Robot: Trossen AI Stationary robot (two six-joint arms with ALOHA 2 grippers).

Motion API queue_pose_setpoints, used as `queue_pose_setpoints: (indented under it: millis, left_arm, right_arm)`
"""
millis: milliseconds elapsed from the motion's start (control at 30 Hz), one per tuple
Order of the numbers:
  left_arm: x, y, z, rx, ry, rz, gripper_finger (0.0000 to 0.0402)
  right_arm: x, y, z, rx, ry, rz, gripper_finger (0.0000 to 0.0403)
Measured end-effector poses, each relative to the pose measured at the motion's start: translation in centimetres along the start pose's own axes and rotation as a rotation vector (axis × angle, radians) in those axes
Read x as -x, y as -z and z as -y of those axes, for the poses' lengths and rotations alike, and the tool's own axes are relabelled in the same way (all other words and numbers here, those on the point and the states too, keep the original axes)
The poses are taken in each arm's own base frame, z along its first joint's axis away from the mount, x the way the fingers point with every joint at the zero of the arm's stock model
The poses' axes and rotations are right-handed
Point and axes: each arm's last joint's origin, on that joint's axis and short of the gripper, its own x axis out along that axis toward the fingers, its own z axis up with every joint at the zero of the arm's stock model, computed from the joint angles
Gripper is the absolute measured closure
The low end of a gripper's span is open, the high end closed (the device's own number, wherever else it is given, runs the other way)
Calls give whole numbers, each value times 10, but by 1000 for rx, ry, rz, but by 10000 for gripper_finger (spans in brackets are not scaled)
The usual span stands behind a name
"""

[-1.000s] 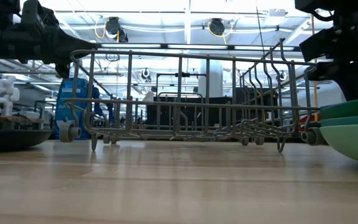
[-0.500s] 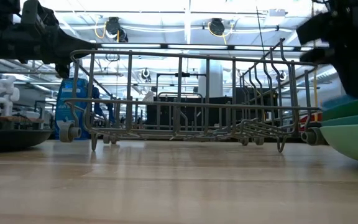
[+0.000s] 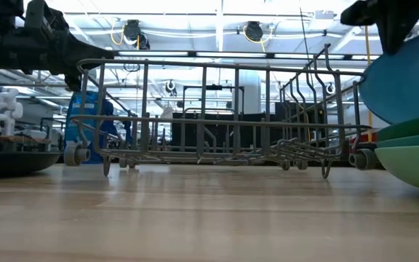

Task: Sort dishes
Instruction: Put the blue plate into the gray dish rack

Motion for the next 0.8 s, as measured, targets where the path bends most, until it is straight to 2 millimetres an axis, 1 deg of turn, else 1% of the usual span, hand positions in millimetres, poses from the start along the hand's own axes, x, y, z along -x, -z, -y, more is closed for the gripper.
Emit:
queue_pose_setpoints:
  millis: [200, 300, 500, 800]
  left_arm:
    - [0, 0, 0, 41, -1, 0, 388]
    - [0, 0, 0, 59, -4, 1, 388]
    - [0, 0, -1, 60, -37, 9, 388]
    - [0, -1, -1, 63, -35, 19, 388]
  right_arm:
    - [8, 3, 3, 0, 30, -23, 402]
    - [8, 8, 4, -15, 52, -62, 402]
    - [9, 9, 5, -39, 66, -53, 402]
    - [9, 8, 7, -183, 113, -33, 402]
